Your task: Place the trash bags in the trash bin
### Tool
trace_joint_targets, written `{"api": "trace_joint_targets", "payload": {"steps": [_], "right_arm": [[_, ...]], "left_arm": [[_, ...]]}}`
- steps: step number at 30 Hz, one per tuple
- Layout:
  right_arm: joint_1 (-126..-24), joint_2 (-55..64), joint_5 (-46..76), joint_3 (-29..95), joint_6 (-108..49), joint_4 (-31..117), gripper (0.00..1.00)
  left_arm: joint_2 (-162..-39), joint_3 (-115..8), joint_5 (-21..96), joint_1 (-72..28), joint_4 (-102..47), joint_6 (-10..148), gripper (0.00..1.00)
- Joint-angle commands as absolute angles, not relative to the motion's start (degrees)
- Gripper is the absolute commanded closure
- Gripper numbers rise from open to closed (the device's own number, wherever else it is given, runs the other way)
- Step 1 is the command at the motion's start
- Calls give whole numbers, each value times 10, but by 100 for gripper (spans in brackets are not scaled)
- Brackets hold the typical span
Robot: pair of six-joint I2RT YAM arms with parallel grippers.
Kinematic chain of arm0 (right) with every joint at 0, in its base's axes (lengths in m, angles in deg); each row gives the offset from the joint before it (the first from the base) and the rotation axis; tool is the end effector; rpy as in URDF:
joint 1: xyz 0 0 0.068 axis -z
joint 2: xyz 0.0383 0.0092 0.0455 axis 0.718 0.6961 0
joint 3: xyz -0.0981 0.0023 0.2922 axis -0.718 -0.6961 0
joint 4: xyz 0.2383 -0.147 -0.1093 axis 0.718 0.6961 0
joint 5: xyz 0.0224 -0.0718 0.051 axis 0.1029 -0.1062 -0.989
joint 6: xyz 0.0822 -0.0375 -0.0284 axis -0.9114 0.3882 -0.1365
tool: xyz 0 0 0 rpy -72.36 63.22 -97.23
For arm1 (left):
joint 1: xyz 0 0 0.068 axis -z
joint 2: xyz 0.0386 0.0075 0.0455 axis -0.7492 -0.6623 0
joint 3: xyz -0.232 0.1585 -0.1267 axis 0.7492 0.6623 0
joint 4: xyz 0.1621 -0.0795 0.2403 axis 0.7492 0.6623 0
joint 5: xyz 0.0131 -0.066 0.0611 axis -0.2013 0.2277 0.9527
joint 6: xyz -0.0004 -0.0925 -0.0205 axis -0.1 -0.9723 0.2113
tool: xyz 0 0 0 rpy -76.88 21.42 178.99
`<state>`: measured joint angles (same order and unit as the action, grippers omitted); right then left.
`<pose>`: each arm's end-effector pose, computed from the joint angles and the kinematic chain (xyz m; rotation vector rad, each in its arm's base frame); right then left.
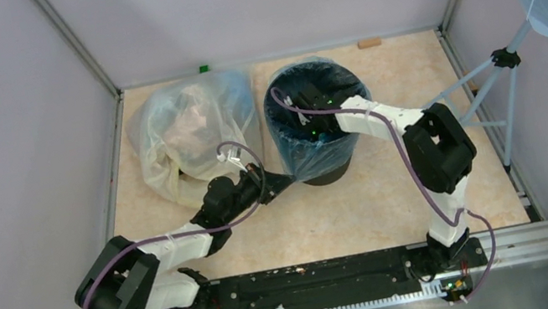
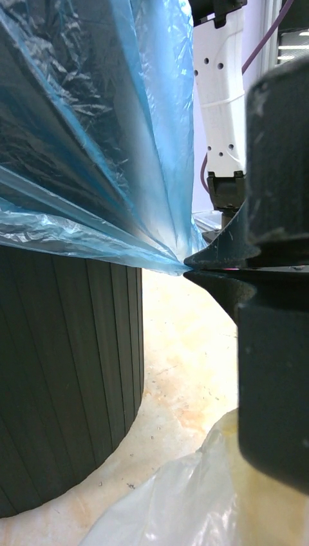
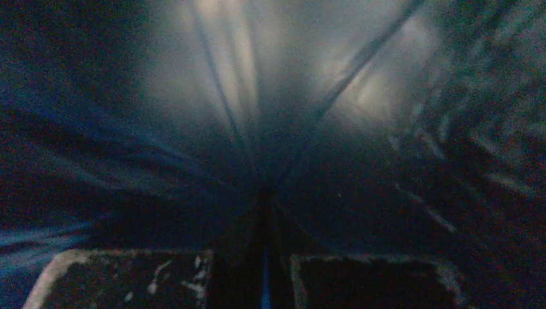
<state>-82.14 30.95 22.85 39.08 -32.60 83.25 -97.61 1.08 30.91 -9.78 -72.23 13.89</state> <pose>0.3694 0.2704 0.1838 -0.6200 2.6859 0.2190 0.2182 -0.2036 0.1751 -0.2683 1.9825 -1.5184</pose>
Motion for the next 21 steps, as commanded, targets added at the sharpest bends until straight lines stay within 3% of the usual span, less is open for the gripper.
{"api": "trace_joint_targets", "payload": {"steps": [1, 6, 11, 21], "right_arm": [[-826, 328, 228, 379, -331, 807, 100], [-826, 337, 228, 370, -332, 795, 100], [-826, 327, 220, 382, -330, 811, 100], [-826, 257, 247, 422, -325, 858, 100]], "left_arm": [[-980, 8, 301, -96, -759, 153, 100], [-975, -1, 300, -96, -750, 159, 100], [-946, -13, 319, -101, -708, 181, 77], [-804, -61, 382, -139, -505, 249, 60]]}}
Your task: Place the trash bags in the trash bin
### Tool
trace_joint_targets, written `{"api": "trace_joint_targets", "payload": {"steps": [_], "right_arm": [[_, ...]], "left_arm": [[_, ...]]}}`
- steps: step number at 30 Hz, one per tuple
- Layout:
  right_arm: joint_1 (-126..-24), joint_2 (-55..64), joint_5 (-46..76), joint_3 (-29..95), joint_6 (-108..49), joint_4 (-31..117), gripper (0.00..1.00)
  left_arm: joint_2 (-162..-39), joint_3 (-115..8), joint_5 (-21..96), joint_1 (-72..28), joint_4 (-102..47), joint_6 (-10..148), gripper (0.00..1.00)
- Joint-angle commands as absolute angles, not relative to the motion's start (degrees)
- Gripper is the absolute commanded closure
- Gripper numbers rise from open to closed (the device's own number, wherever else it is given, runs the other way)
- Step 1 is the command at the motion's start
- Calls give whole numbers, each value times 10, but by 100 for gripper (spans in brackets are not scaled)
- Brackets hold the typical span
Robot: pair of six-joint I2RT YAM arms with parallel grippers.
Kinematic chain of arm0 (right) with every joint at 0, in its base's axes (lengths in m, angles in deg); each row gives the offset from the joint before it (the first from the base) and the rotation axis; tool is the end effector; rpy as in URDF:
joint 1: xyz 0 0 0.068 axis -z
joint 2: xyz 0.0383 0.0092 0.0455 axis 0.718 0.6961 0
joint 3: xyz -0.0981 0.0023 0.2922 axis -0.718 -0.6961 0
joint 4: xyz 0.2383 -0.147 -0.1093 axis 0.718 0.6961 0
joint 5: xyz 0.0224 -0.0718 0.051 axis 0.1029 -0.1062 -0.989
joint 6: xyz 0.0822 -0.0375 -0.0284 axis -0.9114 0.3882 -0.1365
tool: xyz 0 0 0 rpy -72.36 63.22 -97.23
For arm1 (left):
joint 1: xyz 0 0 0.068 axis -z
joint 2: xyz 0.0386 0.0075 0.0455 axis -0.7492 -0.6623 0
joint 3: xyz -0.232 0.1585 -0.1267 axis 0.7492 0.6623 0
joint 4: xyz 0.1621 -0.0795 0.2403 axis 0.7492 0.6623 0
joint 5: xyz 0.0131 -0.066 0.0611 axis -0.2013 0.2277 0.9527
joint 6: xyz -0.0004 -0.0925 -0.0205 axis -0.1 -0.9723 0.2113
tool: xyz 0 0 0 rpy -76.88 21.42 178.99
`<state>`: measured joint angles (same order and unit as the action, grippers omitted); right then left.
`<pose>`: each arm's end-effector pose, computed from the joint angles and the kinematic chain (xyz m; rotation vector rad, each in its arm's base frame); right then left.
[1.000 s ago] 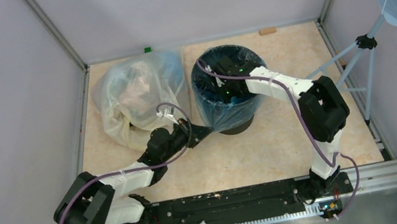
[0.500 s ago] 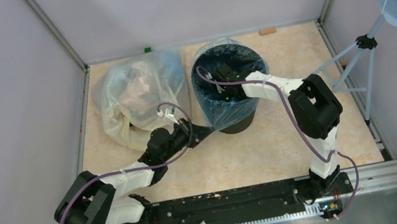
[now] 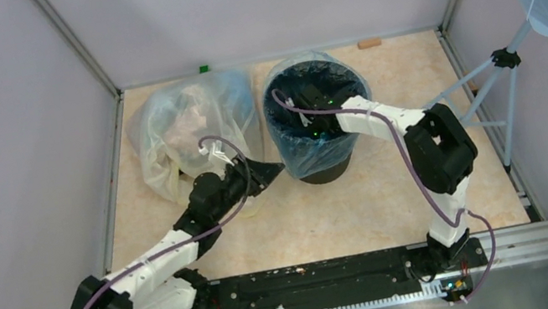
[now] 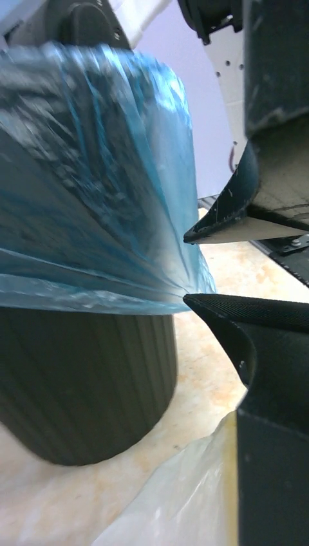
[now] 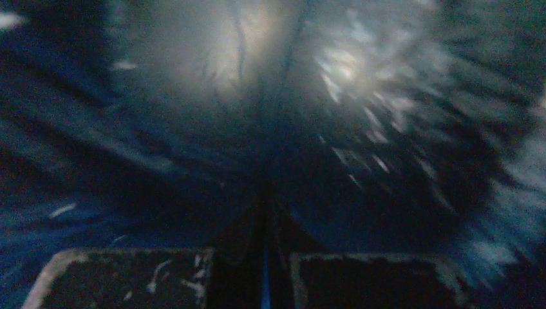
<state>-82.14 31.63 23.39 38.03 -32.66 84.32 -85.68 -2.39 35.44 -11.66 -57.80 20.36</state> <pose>0.3650 0.2661 0.1712 -0.6263 2.7294 0.1826 0.2210 -0.1853 0.2165 -0.2437 1.9069 -1.3732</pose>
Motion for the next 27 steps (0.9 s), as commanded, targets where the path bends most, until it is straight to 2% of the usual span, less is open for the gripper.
{"api": "trace_joint_targets", "payload": {"steps": [1, 6, 11, 17, 20, 24, 27], "right_arm": [[-826, 251, 248, 426, -325, 862, 100], [-826, 230, 249, 452, -323, 887, 100], [-826, 210, 251, 471, -322, 903, 100], [-826, 199, 251, 473, -322, 911, 100], [-826, 199, 251, 461, -322, 906, 100], [-826, 199, 248, 450, -323, 896, 100], [-826, 199, 245, 448, -323, 895, 100]], "left_arm": [[-793, -68, 380, -152, -489, 257, 59], [-773, -145, 340, -225, -391, 343, 57], [-849, -307, 282, -278, -322, 445, 43], [-956, -436, 206, -312, -308, 467, 44], [-1004, -482, 161, -319, -330, 474, 40], [-1082, -554, 34, -321, -362, 505, 28], [-1131, -606, 2, -321, -351, 537, 24]]}}
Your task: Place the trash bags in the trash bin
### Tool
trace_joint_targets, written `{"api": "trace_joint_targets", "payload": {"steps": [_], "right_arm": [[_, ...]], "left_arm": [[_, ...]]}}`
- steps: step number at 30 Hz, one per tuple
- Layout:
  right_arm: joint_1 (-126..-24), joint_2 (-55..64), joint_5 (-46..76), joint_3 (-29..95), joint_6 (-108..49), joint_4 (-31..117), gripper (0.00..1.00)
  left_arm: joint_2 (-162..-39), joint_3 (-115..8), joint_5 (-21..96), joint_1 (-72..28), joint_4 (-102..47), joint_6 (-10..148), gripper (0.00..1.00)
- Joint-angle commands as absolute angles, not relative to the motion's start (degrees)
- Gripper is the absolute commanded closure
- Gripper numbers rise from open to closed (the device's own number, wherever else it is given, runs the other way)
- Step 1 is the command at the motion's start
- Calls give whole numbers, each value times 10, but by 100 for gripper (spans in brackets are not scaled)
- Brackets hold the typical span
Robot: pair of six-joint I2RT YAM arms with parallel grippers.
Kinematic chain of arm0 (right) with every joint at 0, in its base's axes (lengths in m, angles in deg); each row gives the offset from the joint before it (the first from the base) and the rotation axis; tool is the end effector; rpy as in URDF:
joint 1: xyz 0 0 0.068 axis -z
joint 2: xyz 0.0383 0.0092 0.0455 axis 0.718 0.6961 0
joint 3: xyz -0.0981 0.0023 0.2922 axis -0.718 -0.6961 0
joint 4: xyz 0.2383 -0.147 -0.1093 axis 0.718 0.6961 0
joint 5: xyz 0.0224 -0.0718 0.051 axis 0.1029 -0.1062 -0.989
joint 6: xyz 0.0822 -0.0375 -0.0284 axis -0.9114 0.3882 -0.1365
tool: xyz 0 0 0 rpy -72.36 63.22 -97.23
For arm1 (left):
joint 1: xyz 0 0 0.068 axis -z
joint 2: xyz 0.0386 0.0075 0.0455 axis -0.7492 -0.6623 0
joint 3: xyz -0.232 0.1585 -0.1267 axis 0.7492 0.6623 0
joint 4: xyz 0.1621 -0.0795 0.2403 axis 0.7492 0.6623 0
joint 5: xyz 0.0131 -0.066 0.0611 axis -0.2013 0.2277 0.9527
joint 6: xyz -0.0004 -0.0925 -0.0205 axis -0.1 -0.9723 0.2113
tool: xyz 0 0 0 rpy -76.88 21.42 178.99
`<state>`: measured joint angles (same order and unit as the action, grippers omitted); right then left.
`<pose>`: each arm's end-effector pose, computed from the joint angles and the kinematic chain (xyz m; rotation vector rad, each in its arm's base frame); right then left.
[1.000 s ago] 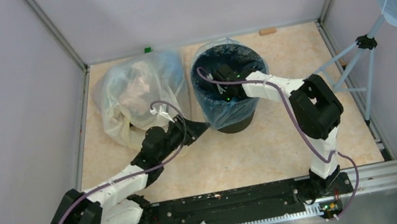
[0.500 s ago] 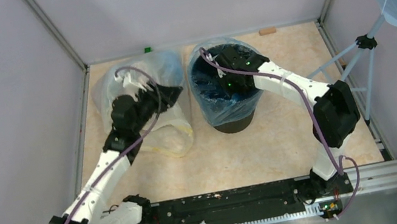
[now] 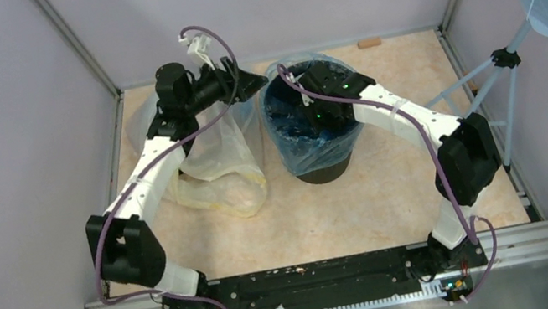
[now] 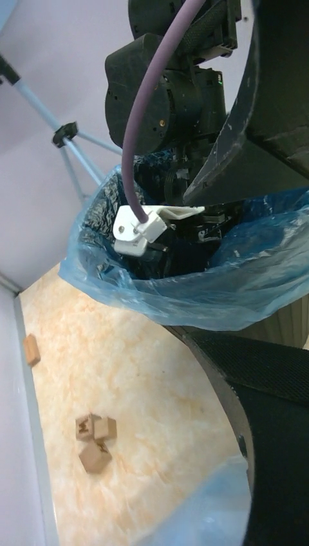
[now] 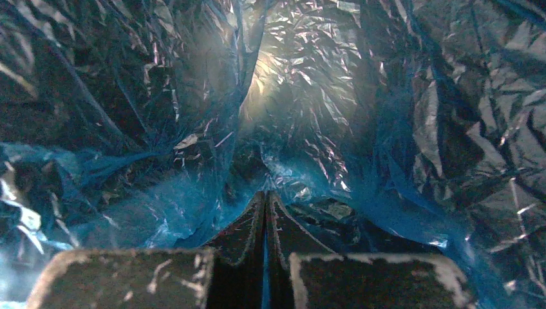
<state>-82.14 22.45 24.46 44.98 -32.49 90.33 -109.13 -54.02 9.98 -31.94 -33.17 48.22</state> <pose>0.3573 0.2585 0.2762 -0.5828 2.5604 0.2441 0.3929 -0.1696 0.4023 0.2669 1.7452 -1.1540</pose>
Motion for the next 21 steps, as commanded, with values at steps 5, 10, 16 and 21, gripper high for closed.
{"api": "trace_joint_targets", "payload": {"steps": [5, 10, 16, 21], "right_arm": [[-826, 199, 243, 449, -323, 894, 100], [-826, 201, 244, 450, -320, 894, 100], [-826, 203, 242, 448, -316, 894, 100], [-826, 201, 237, 446, -308, 897, 100]], "left_arm": [[-1215, -694, -10, -322, -292, 569, 34], [-1267, -705, -52, -322, -345, 511, 38], [-1298, -720, -67, -323, -377, 481, 56], [-1313, -714, -86, -330, -427, 434, 86]]}}
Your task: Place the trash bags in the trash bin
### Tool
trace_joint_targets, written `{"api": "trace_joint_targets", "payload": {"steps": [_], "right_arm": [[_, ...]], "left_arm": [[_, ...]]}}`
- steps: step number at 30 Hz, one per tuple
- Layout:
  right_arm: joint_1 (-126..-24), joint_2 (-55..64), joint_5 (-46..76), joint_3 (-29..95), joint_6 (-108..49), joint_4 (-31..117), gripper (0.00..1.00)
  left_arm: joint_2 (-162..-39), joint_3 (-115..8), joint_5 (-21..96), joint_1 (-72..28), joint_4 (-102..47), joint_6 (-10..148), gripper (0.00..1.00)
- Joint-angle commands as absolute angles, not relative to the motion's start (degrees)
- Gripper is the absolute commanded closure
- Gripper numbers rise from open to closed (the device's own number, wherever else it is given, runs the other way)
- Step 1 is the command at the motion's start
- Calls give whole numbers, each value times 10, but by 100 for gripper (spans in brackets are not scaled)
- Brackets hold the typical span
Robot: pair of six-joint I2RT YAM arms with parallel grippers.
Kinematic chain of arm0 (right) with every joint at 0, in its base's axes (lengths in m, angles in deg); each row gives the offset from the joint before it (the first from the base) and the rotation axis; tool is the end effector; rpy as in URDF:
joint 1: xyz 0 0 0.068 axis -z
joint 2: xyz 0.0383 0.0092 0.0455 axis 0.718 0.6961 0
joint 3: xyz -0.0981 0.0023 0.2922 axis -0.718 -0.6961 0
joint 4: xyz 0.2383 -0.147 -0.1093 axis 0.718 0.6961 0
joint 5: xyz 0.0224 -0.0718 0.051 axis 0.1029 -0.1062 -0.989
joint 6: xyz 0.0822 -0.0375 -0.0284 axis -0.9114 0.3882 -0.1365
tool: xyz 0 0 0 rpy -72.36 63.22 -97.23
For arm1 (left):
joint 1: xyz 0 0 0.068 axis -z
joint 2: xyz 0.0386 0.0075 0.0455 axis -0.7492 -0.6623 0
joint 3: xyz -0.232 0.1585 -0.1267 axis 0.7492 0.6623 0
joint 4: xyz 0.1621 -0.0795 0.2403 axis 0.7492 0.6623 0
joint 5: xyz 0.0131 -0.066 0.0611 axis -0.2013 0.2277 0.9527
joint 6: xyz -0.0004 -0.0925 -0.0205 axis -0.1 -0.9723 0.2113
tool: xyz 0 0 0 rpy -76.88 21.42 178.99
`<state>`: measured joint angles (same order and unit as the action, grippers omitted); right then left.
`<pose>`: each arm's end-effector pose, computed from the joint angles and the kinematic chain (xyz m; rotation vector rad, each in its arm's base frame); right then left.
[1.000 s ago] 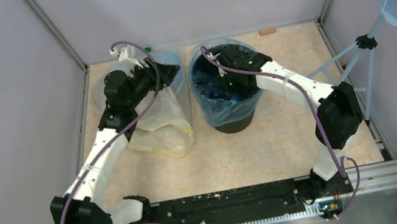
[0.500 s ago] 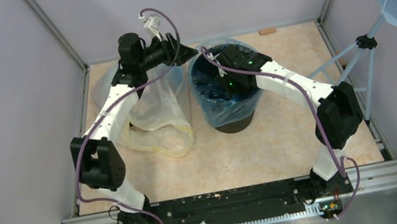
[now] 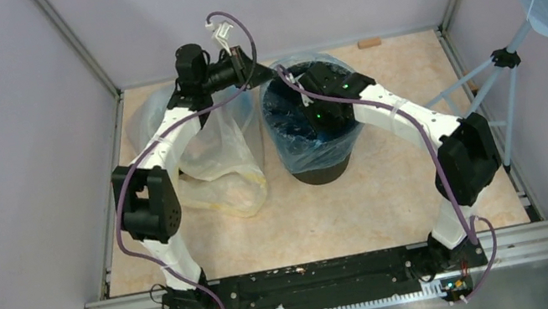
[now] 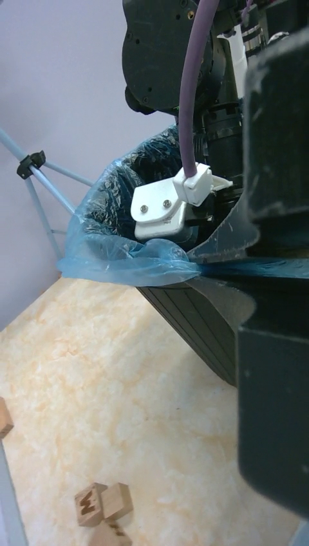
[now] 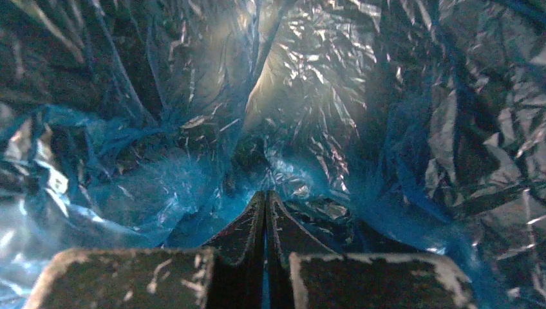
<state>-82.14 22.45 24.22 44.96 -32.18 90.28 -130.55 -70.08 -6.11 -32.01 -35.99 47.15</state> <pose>0.3572 0.2589 0.2761 -0.5913 2.5587 0.2476 0.4773 -0.2120 0.3611 0.4731 1.7909 -1.3932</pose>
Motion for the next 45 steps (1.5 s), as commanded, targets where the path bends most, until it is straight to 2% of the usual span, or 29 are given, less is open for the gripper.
{"api": "trace_joint_targets", "payload": {"steps": [1, 6, 23, 45], "right_arm": [[-826, 199, 235, 445, -307, 898, 100], [-827, 193, 228, 440, -299, 906, 100], [-833, 196, 183, 397, -290, 895, 100], [-834, 247, 141, 349, -288, 860, 100]], "left_arm": [[-1315, -712, -89, -332, -439, 424, 89], [-1325, -709, -106, -337, -483, 384, 100], [-1392, -737, -81, -332, -356, 418, 100], [-1409, -723, -77, -326, -345, 429, 100]]}}
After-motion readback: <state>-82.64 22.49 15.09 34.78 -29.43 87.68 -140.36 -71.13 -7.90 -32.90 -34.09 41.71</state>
